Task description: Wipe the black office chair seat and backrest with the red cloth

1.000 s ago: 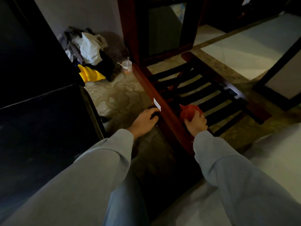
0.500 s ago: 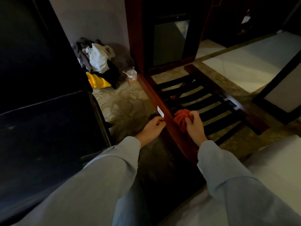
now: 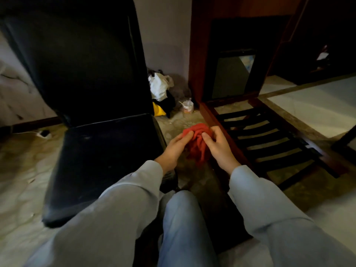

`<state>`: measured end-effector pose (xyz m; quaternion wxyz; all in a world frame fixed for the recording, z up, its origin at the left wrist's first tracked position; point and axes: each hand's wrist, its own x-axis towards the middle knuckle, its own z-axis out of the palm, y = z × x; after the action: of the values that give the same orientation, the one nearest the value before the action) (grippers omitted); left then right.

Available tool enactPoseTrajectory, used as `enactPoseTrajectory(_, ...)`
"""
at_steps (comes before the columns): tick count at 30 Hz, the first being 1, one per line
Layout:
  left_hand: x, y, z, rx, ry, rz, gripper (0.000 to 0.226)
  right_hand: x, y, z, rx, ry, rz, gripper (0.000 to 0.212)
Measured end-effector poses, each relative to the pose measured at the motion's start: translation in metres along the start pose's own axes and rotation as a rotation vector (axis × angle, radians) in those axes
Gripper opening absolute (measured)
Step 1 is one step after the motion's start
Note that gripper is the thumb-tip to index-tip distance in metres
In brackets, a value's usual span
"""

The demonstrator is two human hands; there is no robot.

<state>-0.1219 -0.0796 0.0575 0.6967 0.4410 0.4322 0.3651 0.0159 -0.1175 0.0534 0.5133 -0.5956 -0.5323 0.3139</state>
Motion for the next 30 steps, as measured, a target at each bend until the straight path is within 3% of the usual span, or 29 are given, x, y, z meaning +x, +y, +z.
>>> enactPoseTrajectory(7,-0.063,0.009,-0.091,-0.051,0.201,0.224,0.012,-0.039,-0.033,0.079,0.075,-0.244,0.041,0.013)
enactPoseTrajectory(14,-0.128,0.008,-0.159,-0.069,0.255,0.17,0.011,-0.077,-0.036,0.158,-0.002,-0.569,0.064,0.009)
enactPoseTrajectory(18,-0.146,0.007,-0.181,-0.064,0.243,0.093,0.014,-0.086,-0.043,0.188,0.043,-0.623,0.121,0.009)
enactPoseTrajectory(21,-0.153,0.009,-0.19,-0.093,0.2,0.031,0.015,-0.09,-0.047,0.201,0.23,-0.688,0.288,0.027)
enactPoseTrajectory(24,-0.159,0.012,-0.196,-0.112,0.09,-0.047,0.02,-0.088,-0.043,0.211,0.311,-0.819,0.374,0.067)
enactPoseTrajectory(26,-0.163,0.016,-0.199,-0.144,0.052,-0.114,0.024,-0.087,-0.035,0.217,0.391,-0.866,0.441,0.079)
enactPoseTrajectory(28,-0.167,0.018,-0.203,-0.16,0.048,-0.196,0.035,-0.088,-0.029,0.222,0.495,-0.83,0.493,0.062)
enactPoseTrajectory(30,-0.169,0.017,-0.209,-0.142,0.039,-0.215,0.031,-0.091,-0.026,0.225,0.534,-0.74,0.51,0.033)
